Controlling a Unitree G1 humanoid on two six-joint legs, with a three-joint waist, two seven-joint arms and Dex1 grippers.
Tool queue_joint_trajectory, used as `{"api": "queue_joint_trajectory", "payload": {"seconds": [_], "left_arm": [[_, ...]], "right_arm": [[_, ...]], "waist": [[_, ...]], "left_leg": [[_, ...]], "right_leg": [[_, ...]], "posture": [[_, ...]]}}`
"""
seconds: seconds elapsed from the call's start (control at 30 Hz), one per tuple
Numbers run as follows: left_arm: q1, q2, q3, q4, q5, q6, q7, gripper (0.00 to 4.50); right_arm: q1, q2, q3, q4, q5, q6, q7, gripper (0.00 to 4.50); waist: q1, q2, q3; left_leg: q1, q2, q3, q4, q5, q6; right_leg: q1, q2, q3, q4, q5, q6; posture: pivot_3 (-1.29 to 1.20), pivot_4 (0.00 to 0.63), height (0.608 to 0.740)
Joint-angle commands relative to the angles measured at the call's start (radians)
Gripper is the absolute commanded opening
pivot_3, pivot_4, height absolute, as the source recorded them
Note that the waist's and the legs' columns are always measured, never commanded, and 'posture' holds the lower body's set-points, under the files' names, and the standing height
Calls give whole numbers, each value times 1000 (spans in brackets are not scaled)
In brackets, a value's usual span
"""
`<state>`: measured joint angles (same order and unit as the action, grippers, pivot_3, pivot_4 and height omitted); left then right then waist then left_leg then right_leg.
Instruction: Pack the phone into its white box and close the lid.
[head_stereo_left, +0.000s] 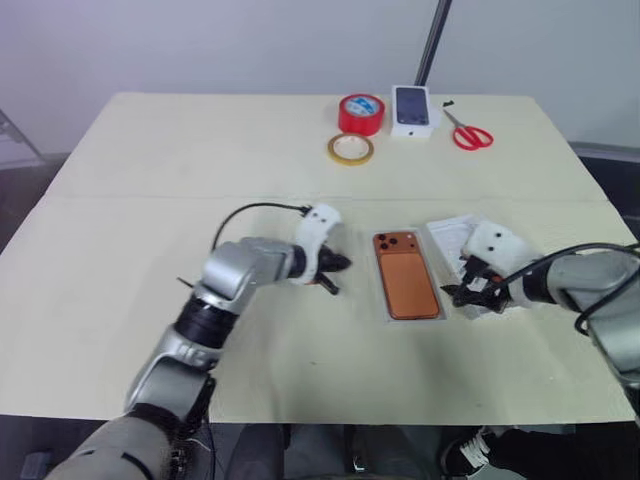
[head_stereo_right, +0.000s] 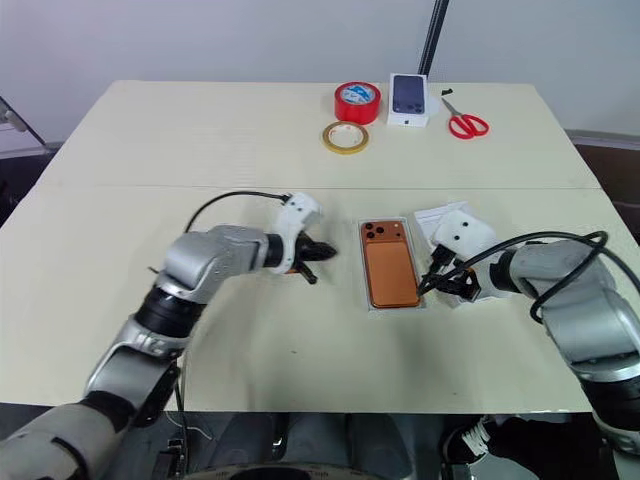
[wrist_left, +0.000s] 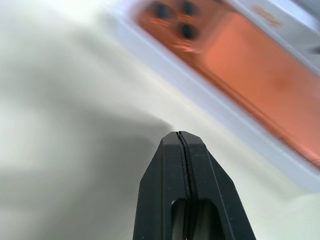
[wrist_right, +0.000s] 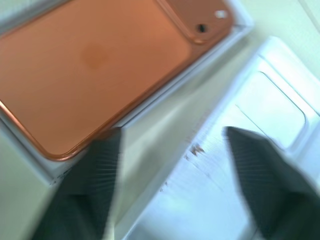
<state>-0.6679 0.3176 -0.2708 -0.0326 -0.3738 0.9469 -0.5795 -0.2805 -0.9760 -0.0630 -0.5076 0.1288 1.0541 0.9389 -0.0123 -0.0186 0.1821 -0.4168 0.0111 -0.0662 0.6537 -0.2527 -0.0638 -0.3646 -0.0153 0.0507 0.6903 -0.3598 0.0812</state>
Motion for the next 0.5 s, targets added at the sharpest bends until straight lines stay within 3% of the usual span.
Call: {"api": "queue_joint_trajectory", "payload": {"seconds": [0.03, 0.17, 0.43, 0.5], "left_arm": [[107, 86, 8, -158, 65, -311, -103, 0], [223, 207, 2, -248, 75, -507, -270, 0], [321, 291, 41, -338, 14, -560, -412, 0], [329, 294, 42, -340, 19, -572, -418, 0]], "right_arm": [[-41, -4, -34, -3, 46, 115, -37, 3854], [-100, 35, 1, 78, 61, 206, -110, 3854], [-217, 156, 44, 223, 88, 325, -234, 3854], [-231, 166, 62, 244, 83, 339, -262, 3345]], "waist": [[-1, 0, 0], [2, 1, 0], [-1, 1, 1], [0, 2, 1]], "left_leg": [[1, 0, 1, -1, 0, 0], [2, 0, 2, -2, 0, 0], [3, 0, 3, -3, 0, 0], [3, 0, 3, -3, 0, 0]], "right_leg": [[0, 0, 0, 0, 0, 0], [0, -1, 1, -1, 0, 0], [1, -1, 1, -1, 0, 0], [1, -1, 1, -1, 0, 0]], "posture": [[0, 150, 740], [0, 150, 740], [0, 150, 740], [0, 150, 740]]}}
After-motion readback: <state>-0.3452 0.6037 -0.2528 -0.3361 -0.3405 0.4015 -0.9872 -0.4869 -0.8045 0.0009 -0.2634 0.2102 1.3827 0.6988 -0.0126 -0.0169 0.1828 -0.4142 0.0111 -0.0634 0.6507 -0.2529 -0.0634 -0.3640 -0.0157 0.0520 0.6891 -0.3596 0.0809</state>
